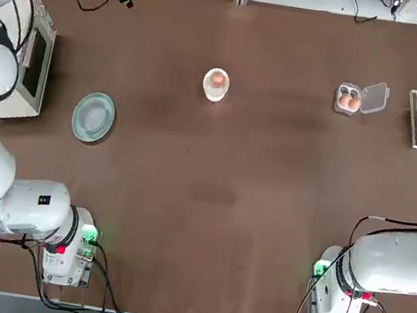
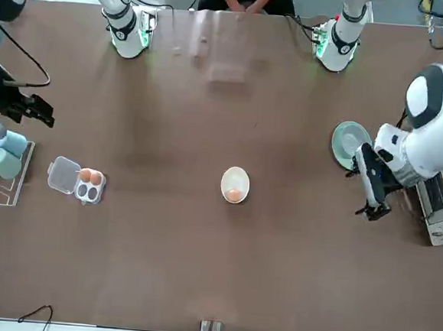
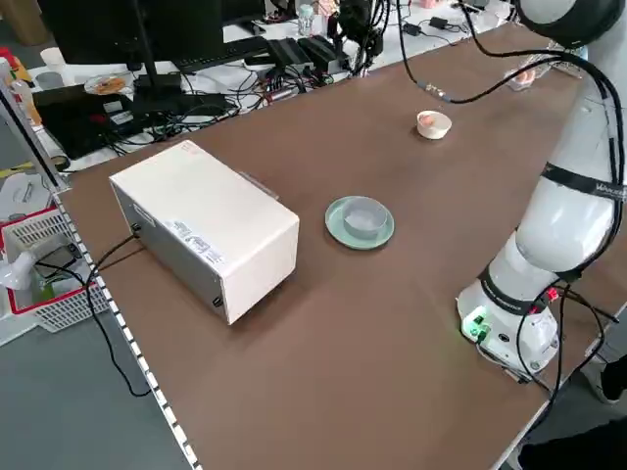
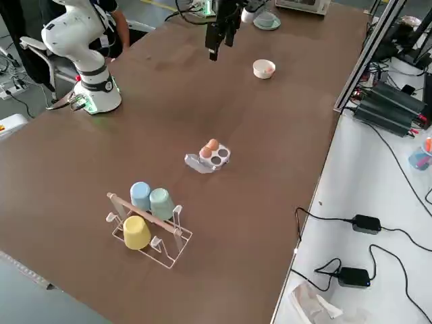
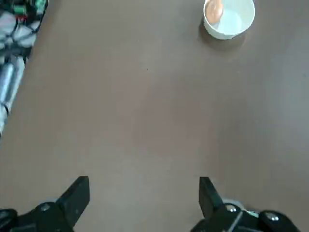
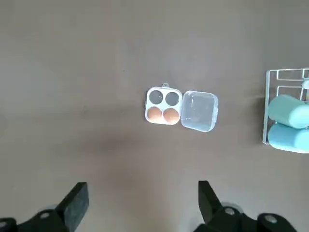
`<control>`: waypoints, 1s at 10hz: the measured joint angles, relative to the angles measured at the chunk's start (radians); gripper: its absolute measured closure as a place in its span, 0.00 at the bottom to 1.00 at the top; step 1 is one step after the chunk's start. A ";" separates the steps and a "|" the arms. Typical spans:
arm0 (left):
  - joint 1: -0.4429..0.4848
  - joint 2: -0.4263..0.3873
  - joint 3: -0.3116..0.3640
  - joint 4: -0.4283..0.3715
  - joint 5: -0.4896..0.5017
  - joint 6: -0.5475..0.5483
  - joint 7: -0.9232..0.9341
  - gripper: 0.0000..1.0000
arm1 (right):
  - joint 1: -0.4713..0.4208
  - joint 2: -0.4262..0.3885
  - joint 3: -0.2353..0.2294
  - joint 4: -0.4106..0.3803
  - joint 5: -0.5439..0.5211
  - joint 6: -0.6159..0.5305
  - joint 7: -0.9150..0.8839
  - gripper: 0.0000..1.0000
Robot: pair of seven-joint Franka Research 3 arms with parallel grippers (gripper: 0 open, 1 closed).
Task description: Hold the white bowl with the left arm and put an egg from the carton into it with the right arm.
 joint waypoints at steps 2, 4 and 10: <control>0.005 -0.050 0.000 0.013 0.060 -0.052 -0.185 0.00 | -0.006 -0.003 -0.003 -0.013 0.000 0.037 0.001 0.00; 0.001 -0.103 -0.013 0.036 0.119 -0.085 -0.351 0.00 | -0.006 -0.008 -0.003 -0.050 0.000 0.098 0.003 0.00; 0.006 -0.191 -0.027 0.050 0.140 -0.223 -0.894 0.00 | -0.006 -0.034 -0.002 -0.098 0.005 0.132 0.006 0.00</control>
